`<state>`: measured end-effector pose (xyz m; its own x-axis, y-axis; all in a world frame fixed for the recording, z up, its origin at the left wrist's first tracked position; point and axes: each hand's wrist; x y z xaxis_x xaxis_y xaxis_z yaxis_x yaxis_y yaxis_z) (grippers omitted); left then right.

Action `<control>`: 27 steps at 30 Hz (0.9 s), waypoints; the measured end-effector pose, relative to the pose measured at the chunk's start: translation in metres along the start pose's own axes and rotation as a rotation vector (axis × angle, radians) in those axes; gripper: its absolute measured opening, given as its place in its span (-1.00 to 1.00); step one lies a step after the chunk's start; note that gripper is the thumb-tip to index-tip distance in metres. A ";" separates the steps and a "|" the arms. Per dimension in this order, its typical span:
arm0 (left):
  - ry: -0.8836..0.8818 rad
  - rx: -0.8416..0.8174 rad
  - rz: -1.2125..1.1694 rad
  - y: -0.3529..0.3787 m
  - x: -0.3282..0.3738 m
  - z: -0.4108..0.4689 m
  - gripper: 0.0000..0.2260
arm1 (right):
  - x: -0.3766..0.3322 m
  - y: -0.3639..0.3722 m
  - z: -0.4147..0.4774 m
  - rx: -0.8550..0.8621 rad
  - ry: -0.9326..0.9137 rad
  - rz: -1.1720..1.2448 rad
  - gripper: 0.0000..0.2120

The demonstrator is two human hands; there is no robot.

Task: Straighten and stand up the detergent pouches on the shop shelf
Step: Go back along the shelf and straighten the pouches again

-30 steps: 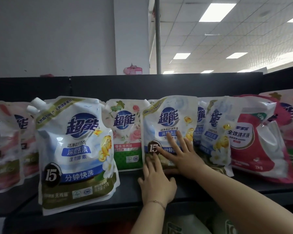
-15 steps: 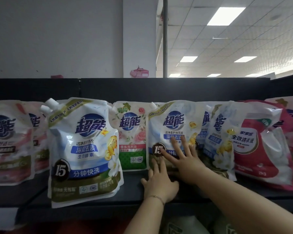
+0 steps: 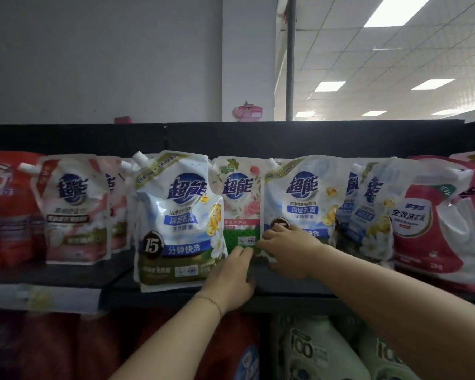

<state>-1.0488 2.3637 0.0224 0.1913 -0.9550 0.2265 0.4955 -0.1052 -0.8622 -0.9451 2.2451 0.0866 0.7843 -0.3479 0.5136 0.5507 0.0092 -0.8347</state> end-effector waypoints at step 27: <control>-0.610 0.203 -0.662 -0.070 -0.127 -0.072 -0.54 | -0.094 -0.001 0.072 0.150 0.484 1.714 -0.34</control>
<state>-1.1682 2.4725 0.0212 0.2008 -0.4002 0.8942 0.7908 -0.4725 -0.3890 -0.9993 2.3457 0.0537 0.3214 -0.0754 -0.9439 -0.6687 0.6877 -0.2826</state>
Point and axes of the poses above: each hand's wrist, its own z-axis towards the middle knuckle, its own y-axis out of the palm, x = y × z, and after that the axes turned 1 degree about y, right-handed
